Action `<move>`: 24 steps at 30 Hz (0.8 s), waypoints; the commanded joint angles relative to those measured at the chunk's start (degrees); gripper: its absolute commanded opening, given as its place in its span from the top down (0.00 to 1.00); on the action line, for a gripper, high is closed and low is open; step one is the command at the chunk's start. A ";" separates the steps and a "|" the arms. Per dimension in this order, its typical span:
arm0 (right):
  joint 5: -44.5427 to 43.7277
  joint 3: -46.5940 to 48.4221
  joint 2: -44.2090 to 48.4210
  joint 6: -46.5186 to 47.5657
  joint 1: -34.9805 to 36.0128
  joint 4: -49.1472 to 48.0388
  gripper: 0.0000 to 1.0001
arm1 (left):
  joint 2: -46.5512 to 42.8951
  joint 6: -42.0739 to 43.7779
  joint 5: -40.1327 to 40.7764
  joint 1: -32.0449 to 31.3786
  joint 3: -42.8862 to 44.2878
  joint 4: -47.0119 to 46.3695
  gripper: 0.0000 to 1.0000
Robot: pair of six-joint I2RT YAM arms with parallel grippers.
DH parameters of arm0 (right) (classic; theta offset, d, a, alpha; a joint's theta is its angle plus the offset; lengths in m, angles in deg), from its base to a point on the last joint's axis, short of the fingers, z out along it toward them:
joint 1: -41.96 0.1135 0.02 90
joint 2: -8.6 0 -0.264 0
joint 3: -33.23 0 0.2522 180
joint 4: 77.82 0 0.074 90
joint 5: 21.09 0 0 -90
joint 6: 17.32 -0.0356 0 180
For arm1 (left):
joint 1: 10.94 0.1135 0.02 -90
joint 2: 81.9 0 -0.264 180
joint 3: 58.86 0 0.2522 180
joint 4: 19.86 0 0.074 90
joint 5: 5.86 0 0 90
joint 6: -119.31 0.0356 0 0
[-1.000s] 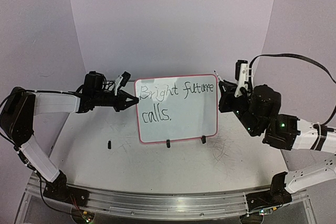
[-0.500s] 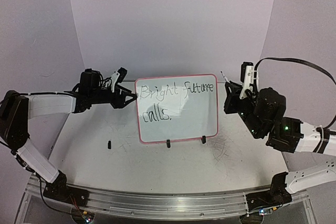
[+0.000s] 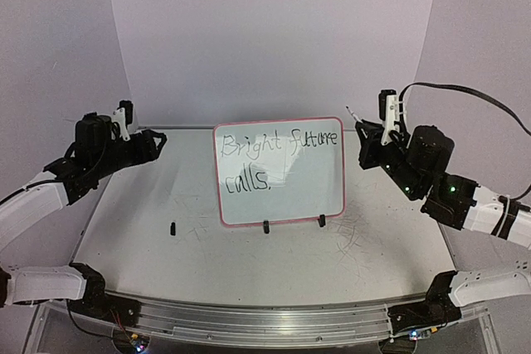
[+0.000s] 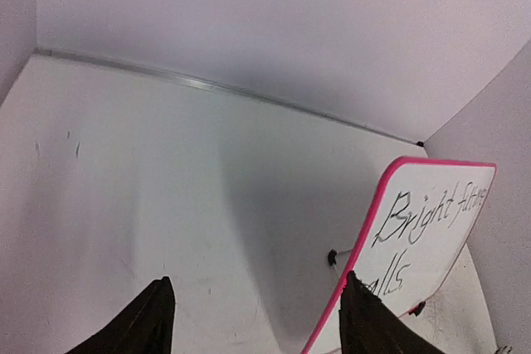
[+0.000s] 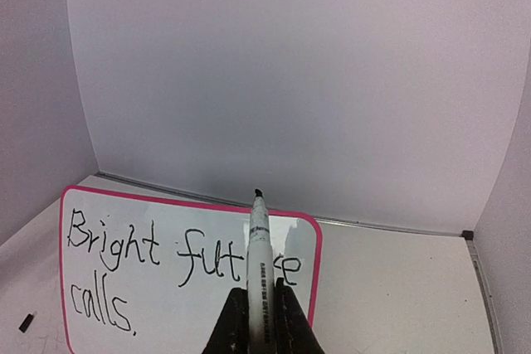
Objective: Write a sentence on the whiteboard
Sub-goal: Place the whiteboard at the center of the board, then pick up the pen cap from the center of the board.
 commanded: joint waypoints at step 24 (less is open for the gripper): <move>23.36 -2.47 1.18 -6.50 -1.59 -2.19 1.00 | 31.67 -19.67 4.73 -9.02 2.77 27.48 0.57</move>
